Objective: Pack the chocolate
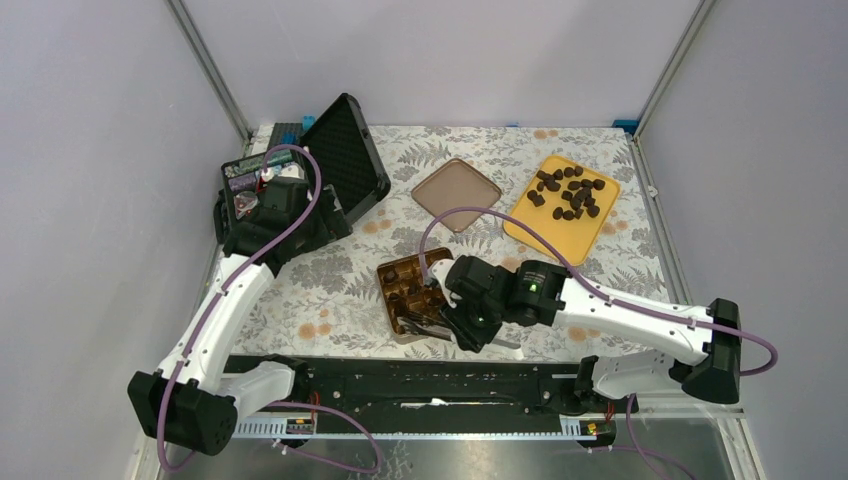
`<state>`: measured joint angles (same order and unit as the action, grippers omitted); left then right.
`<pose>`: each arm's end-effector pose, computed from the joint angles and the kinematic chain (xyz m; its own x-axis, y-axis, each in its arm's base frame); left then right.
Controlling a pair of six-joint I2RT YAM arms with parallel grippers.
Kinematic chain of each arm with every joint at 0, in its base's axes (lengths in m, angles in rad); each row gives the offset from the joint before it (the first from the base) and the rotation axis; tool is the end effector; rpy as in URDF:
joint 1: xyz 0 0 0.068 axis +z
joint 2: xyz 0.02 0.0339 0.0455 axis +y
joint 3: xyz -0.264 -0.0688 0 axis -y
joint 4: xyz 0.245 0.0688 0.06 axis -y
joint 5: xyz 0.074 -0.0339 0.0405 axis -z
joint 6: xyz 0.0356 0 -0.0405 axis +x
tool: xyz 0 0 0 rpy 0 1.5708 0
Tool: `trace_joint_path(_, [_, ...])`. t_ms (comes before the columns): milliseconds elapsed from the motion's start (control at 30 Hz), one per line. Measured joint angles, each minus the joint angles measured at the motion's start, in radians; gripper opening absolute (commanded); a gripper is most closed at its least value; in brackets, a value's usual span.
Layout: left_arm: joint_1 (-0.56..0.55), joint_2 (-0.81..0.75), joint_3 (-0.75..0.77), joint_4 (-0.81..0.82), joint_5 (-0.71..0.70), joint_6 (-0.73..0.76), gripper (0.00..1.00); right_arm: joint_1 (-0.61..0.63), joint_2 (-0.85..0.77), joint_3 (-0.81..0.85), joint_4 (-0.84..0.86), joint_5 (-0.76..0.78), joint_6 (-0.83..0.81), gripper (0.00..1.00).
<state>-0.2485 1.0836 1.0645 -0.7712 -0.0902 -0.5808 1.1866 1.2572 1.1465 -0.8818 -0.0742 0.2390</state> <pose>0.2136 -0.0509 0.3243 -0.6765 -0.3921 -0.6234 -0.2245 0.9160 -0.3326 0.0907 0.2314 0.3055 -0.5274 -0.6747 -0.5164 -0.8387 0.5104 0.1897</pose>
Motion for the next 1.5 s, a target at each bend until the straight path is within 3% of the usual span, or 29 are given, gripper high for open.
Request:
trace_joint_path(200, [0.000,-0.015,0.000,-0.001,-0.003,0.000,0.99,0.013,0.021,-0.002,0.019,0.001,0.000,0.28])
trace_joint_path(500, [0.000,-0.016,0.000,-0.001,-0.005,0.000,0.99,0.016,0.046,-0.008,0.052,0.001,0.000,0.43])
trace_joint_path(800, [0.000,-0.016,0.000,-0.001,-0.005,-0.001,0.99,0.016,0.051,-0.008,0.064,0.004,0.000,0.48])
trace_joint_path(867, [0.000,-0.016,0.000,-0.001,-0.005,-0.001,0.99,0.016,0.051,-0.008,0.064,0.005,0.000,0.46])
trace_joint_path(1000, [0.000,-0.016,0.000,-0.001,-0.005,-0.001,0.99,0.017,0.051,-0.007,0.064,0.018,-0.001,0.23])
trace_joint_path(1067, [0.000,-0.016,0.000,-0.001,-0.005,-0.001,0.99,0.018,0.051,-0.005,0.064,0.039,0.000,0.18])
trace_joint_path(1333, [0.000,-0.016,0.000,-0.001,-0.004,-0.003,0.99,-0.018,0.005,0.029,0.065,0.198,-0.009,0.20])
trace_joint_path(1500, [0.000,-0.016,0.000,-0.001,-0.003,-0.004,0.99,-0.271,-0.019,0.039,0.090,0.291,-0.016,0.22])
